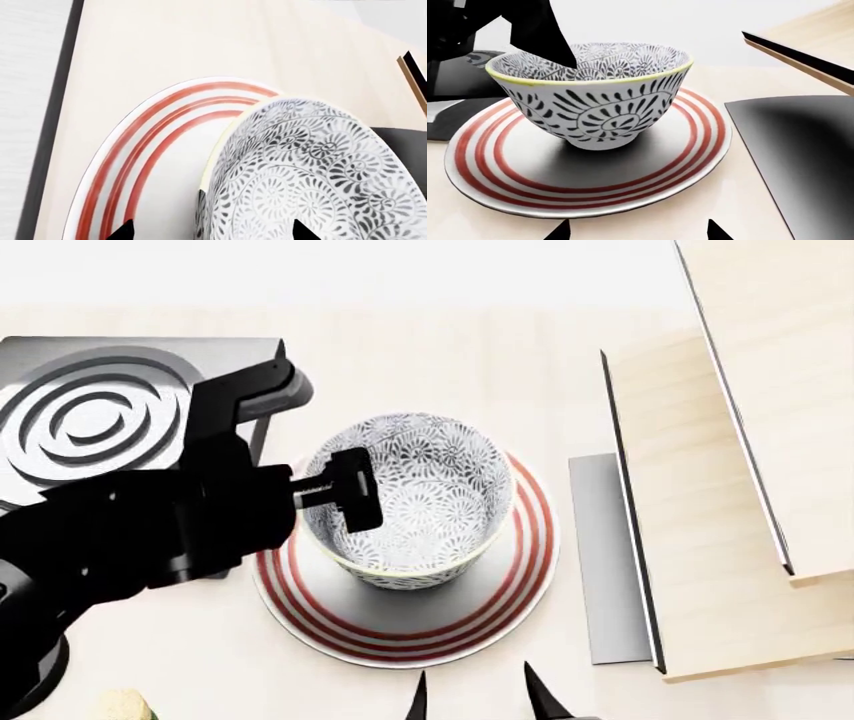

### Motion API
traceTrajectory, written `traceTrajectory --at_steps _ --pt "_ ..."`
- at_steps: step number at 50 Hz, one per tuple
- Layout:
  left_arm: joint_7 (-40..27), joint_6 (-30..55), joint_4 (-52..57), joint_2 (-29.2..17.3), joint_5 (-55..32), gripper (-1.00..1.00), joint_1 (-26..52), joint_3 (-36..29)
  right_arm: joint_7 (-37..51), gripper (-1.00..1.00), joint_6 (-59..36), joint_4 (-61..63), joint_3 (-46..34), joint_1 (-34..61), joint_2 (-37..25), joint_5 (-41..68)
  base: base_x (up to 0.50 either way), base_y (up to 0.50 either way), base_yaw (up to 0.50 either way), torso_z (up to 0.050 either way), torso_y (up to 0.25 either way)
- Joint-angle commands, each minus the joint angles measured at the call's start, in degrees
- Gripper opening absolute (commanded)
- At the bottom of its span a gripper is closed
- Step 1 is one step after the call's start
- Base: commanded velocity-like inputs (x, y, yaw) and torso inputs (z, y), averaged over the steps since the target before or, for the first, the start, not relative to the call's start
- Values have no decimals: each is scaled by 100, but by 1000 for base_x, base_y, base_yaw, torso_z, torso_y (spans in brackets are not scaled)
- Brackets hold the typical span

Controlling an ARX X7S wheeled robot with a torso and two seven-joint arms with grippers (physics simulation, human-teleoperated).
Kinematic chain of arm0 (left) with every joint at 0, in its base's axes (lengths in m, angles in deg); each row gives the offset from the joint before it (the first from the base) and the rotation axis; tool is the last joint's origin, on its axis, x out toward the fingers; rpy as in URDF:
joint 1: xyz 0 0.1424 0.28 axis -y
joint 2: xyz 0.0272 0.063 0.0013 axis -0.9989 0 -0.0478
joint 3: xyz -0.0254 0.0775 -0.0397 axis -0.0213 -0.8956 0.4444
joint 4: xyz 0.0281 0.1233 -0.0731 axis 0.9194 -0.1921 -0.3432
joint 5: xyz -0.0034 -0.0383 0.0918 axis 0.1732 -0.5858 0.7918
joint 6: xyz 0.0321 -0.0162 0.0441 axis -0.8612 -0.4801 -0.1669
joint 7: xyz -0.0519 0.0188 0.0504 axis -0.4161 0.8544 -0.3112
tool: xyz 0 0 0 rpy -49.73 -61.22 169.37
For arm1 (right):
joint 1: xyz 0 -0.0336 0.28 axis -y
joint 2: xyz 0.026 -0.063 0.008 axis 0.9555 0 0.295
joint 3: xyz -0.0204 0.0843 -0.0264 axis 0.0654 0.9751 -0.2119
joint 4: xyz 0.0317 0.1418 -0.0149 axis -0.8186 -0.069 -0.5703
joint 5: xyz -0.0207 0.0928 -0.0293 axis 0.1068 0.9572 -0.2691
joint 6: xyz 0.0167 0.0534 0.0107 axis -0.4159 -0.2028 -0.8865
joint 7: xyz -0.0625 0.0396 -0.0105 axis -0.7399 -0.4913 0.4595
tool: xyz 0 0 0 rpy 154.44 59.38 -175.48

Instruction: Pick up the akita bowl and put it on the plate.

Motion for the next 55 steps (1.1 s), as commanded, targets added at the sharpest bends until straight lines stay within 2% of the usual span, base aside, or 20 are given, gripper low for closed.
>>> traceTrajectory --at_steps 1,12,19,22,27,35,44,55 --pt "-23 26 -5 7 44 100 42 93 -9 100 -162 -383 -66 -19 38 161 0 0 0 0 0" --pt "-74 48 4 7 550 100 253 105 -8 100 -153 -398 -56 -21 28 208 1 0 1 -1 -2" --pt "6 -16 -16 -29 30 100 729 -996 3 100 -161 -415 -76 11 46 197 0 0 0 -1 -3" --pt "54 -59 0 -49 -20 100 905 -1182 3 100 -163 -426 -93 25 61 188 0 0 0 -4 0" --pt "-1013 -712 2416 -1107 212 100 1532 -1092 40 100 -247 -309 -114 21 33 190 0 0 2 0 -2" --pt "-1966 -1243 4873 -2303 648 100 2286 -966 37 100 -195 -386 -135 39 55 168 0 0 0 -3 -3" --pt "-2408 -1502 6060 -3051 1001 100 2740 -866 101 100 -263 -224 -174 1 14 142 0 0 1 -1 -2" --pt "-3139 -2088 7199 -4292 1467 100 2849 -801 264 100 -401 101 -87 2 -176 155 0 0 0 0 -2"
